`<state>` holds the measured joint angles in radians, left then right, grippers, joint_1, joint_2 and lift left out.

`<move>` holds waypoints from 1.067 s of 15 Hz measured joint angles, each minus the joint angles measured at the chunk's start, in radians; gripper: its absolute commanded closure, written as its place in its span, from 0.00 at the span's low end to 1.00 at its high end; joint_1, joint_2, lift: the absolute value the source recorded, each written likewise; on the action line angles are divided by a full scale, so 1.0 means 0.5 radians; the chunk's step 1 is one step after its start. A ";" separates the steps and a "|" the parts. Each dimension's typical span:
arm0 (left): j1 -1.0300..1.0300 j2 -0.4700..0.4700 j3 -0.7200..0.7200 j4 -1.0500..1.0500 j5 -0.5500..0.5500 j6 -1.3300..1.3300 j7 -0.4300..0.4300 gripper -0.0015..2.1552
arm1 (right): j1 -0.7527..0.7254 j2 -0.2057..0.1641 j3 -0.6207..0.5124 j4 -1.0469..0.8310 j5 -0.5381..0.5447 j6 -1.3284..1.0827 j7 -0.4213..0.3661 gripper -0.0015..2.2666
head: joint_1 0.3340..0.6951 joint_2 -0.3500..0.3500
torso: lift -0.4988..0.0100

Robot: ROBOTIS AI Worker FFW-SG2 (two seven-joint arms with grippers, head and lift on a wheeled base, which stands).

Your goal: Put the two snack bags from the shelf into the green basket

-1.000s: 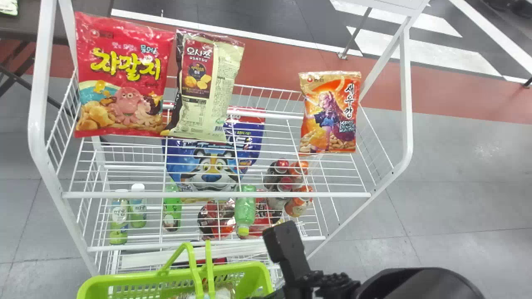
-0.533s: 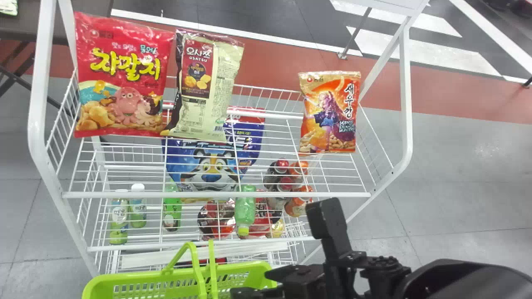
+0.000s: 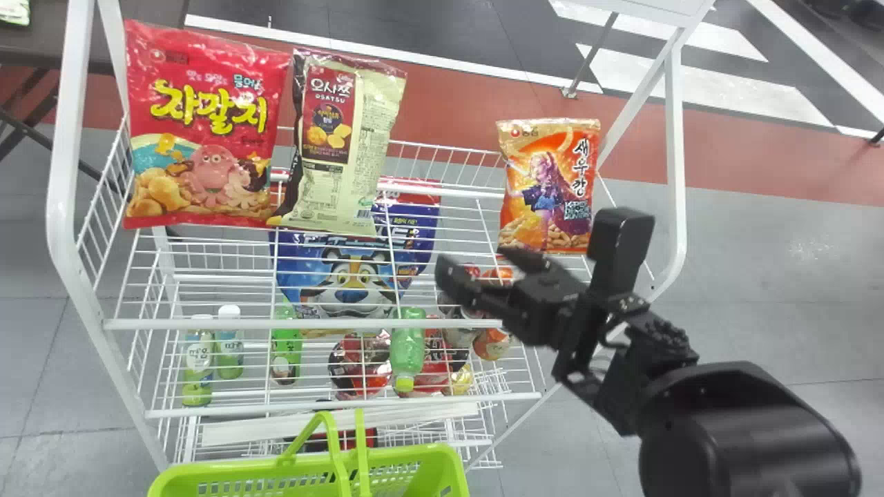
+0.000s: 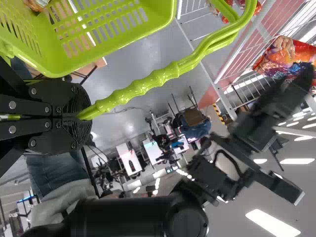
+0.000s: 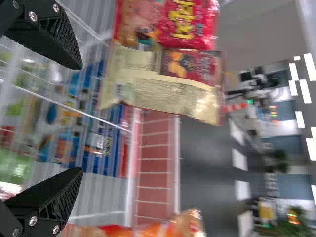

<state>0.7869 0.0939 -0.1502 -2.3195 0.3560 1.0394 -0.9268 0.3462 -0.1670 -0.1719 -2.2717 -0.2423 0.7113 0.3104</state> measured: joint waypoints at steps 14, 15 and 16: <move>-0.009 -0.001 0.052 0.044 0.001 0.008 -0.006 0.99 | -0.509 -0.032 -0.087 1.196 0.293 -1.216 -0.139 0.04 | 1.00 0.00 | 0.97; -0.012 -0.001 0.058 0.045 0.002 0.013 -0.006 0.99 | -0.537 -0.036 -0.115 1.270 0.291 -1.252 -0.140 0.04 | 1.00 0.00 | 0.97; -0.015 -0.001 0.061 0.045 0.002 0.017 -0.006 0.99 | -0.557 -0.043 -0.138 1.325 0.286 -1.272 -0.148 0.04 | 1.00 0.00 | 0.97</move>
<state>0.7795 0.0935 -0.1197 -2.2969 0.3572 1.0477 -0.9296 0.0678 -0.1885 -0.2407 -1.6090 -0.0995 0.0751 0.2365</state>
